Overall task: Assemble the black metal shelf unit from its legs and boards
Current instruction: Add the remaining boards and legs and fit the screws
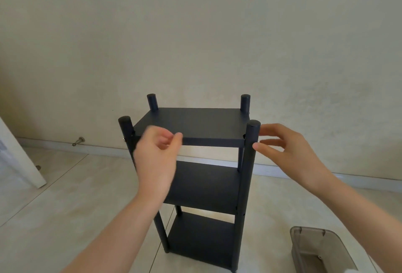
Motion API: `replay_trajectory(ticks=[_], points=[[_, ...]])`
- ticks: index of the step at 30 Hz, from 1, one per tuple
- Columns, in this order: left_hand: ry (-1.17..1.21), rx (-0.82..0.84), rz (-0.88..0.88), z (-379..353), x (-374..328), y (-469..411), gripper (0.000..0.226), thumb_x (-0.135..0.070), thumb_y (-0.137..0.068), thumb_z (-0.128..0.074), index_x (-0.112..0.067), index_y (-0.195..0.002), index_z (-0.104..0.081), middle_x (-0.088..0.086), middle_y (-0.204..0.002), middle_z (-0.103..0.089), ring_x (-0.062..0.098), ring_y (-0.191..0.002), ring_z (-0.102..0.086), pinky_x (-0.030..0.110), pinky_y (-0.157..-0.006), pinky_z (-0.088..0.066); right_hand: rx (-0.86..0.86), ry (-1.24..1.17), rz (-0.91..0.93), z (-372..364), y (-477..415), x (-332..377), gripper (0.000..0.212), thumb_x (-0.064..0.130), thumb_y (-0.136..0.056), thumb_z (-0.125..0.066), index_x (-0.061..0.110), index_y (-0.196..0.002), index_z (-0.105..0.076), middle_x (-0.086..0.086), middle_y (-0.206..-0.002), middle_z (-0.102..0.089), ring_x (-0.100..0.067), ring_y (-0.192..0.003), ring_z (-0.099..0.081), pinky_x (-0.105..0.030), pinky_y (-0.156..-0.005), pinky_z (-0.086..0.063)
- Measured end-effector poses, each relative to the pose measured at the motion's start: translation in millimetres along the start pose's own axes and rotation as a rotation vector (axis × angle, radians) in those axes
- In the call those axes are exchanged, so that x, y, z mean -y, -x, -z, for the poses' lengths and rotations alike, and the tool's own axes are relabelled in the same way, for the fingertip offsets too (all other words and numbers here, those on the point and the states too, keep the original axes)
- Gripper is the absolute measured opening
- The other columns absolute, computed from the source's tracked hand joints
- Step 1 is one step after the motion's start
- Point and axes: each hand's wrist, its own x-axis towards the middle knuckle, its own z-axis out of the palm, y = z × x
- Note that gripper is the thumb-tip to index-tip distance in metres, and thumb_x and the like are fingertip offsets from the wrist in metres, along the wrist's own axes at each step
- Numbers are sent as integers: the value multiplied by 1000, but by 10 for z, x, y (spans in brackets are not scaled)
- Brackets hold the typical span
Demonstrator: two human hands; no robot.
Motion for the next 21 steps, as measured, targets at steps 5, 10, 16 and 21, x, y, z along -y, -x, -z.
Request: replay_trajectory(ticks=[5,10,16,21], points=[[249,626,453,-384,-37,235,23,-40,-93,-67,-19,-102,-71,-9,-90,-78,6,-88,-74,22,-82,-57,37,-127,97,42,-27,120,44,18,-94,-62,40,-131,-54,20,-111,-67,12,-104,-60,0,-83,-42],[596,672,579,-753,-36,319,34,-40,-92,-66,-12,-112,-67,-1,-114,-75,12,-110,-70,33,-104,-48,149,22,112,71,-183,251,32,17,-97,-57,31,-125,-62,11,-110,-72,6,-101,-65,-2,-85,-42],[747,730,517,-901,20,295,23,-46,-77,-68,-28,-82,-81,-2,-102,-78,18,-103,-73,28,-85,-56,263,142,122,219,-250,250,21,27,-93,-61,35,-113,-61,13,-100,-74,-1,-96,-68,-27,-95,-51],[778,725,492,-923,53,298,15,-41,-78,-68,-34,-82,-81,-5,-99,-78,19,-102,-74,22,-74,-58,312,185,207,269,-227,215,20,22,-96,-58,32,-113,-56,10,-105,-72,1,-99,-66,-19,-90,-48]])
